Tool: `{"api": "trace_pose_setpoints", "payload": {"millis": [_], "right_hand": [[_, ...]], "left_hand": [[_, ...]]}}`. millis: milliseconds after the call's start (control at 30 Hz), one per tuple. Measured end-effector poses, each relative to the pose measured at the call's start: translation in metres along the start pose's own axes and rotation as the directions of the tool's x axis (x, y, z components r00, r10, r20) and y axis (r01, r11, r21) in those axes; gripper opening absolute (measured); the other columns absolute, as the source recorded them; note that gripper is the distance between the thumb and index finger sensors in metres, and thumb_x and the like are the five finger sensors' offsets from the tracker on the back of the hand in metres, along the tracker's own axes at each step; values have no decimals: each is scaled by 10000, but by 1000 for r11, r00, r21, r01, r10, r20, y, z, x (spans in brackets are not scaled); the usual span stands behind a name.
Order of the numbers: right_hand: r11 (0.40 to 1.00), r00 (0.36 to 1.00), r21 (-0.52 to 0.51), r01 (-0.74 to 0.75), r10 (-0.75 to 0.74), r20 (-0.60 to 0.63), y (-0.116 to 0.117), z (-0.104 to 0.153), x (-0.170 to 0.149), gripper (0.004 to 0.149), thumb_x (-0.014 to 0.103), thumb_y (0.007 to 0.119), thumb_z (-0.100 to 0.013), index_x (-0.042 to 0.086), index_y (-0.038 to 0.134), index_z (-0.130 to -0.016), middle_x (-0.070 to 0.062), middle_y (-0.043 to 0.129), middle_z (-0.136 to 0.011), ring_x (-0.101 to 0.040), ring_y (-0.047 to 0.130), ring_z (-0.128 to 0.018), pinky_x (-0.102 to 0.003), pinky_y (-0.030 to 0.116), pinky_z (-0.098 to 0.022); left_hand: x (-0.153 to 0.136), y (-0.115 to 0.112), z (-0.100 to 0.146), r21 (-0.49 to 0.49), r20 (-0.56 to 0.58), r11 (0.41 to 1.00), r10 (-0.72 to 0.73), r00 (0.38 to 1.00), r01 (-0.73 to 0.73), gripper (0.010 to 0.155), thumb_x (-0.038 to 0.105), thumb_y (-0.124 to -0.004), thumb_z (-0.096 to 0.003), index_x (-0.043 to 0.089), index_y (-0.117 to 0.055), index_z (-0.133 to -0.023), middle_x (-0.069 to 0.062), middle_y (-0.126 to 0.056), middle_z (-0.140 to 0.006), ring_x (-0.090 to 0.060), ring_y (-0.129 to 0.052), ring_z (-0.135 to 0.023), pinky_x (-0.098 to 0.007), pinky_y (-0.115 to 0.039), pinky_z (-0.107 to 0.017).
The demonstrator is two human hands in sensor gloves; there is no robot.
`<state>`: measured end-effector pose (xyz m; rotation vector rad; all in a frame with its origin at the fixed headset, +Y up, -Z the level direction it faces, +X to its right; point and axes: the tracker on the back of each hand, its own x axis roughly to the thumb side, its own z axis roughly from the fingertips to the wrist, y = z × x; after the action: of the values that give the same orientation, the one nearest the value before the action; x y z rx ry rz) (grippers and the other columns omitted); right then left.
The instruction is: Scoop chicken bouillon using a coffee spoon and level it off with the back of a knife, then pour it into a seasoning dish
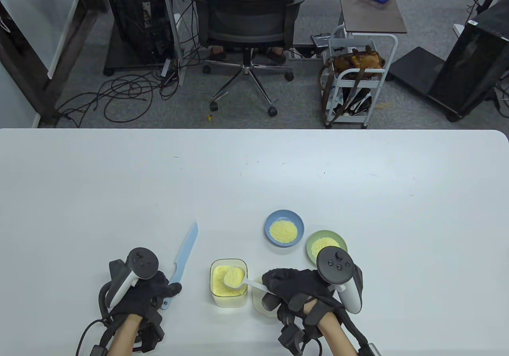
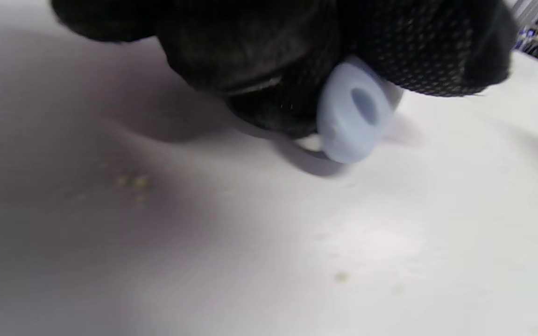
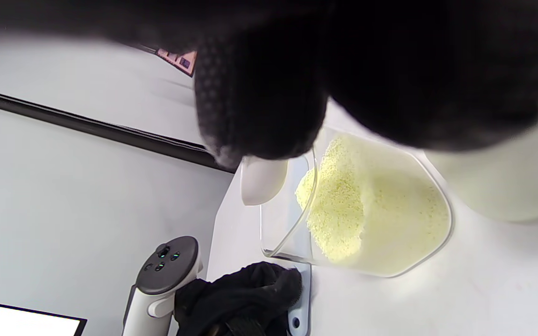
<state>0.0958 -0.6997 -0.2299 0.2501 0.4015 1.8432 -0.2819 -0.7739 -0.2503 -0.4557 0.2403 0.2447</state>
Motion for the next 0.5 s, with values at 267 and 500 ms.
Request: {"api": "trace_pose_setpoints", "payload": {"millis": [267,500], "right_hand": [[1000,1000,-6,0,0,5,0,1,0,403,175,749,-404,-107,756,-692,-260,971,-311,8,905,118,-358,906,-90],[992,993,-69,108,-104,53,-18,15,-8,403,173,751,-404,-107,756,-694,-271,967,-315,1,905,112,-365,898,-91]], "left_hand": [[2,1,6,74,-7,994,-82,997,82,575,606,-817,-210,186,-883,-598,-30,-979,-367,-85,-951,-161,-320,-817,-247],[9,12,29,186,204,977,63,977,-101,987,728,-613,-396,181,-233,-1123,-267,-323,-1184,-444,-560,-1075,-603,-552,-718]]}}
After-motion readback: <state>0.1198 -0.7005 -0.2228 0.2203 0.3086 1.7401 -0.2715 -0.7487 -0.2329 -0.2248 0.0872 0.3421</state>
